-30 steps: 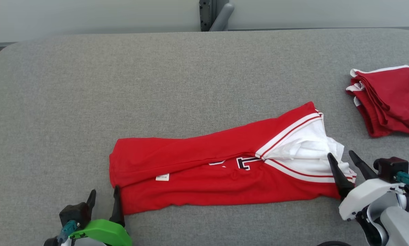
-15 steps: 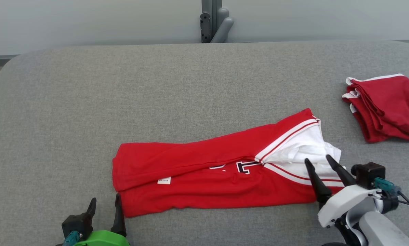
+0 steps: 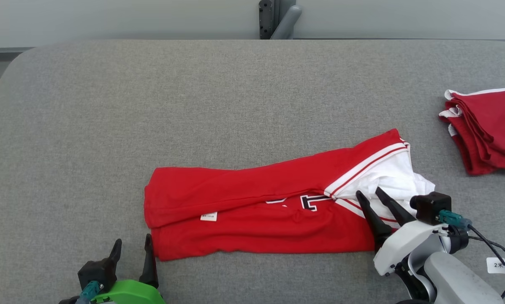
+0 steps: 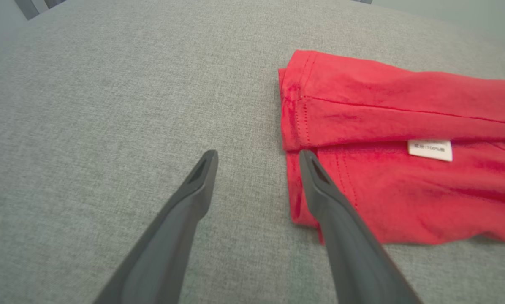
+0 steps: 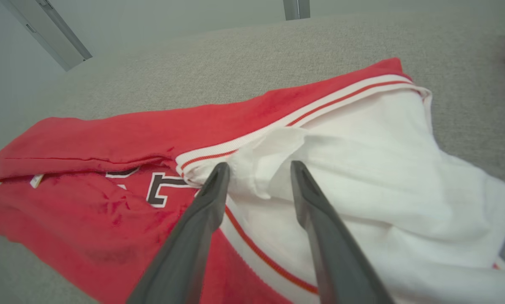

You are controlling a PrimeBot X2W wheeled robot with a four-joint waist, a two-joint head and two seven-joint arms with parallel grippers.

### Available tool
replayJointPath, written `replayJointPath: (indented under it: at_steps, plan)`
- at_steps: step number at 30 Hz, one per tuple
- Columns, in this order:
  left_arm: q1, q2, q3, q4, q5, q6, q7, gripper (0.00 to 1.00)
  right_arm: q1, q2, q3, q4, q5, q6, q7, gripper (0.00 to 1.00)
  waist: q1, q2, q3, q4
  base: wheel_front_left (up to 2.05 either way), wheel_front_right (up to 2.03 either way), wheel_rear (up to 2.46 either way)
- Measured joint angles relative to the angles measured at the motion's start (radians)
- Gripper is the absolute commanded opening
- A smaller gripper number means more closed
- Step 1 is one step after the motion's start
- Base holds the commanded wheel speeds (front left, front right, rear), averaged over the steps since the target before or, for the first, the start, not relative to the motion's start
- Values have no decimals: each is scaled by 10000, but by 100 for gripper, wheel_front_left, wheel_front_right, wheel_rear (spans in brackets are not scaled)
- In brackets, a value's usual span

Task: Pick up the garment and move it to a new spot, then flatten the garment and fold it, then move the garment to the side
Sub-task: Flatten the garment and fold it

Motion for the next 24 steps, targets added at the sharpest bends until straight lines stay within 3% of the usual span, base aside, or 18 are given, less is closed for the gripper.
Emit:
replayJointPath:
  at_steps: [1, 2, 8, 18, 19, 20, 24]
  plan:
    - [-5, -2, -6, -4, -10, 2, 2, 100, -13, 2, 21, 12, 23, 0, 0, 27, 0, 0, 18, 2, 0, 0, 0]
    - [-10, -2, -12, -6, -10, 13, 0, 100, -38, 4, 44, 17, 35, 0, 0, 0, 0, 0, 30, 0, 0, 0, 0]
    - [-51, -2, 19, -56, -8, 12, 0, 100, -4, 35, 0, -449, 67, 0, 0, 0, 0, 0, 34, -93, 0, 0, 0]
    - [22, 0, 236, 21, 167, -123, 2, 100, 1662, 297, -33, -1647, -21, 0, 0, 0, 0, 0, -246, -633, 0, 0, 0]
    - [25, -2, 259, 31, 186, -127, 0, 100, 1810, 337, -63, -1678, -33, 0, 0, 31, 0, 0, -271, -701, 0, 0, 0]
    - [29, 0, 278, 33, 199, -132, 0, 100, 1953, 391, -104, -1695, -36, 0, 0, 100, 0, 0, -292, -771, 0, 0, 0]
    - [25, -2, 318, 36, 234, -134, 0, 100, 2356, 512, -412, -2023, -267, 0, 0, 100, 0, 0, -338, -1003, 0, 0, 0]
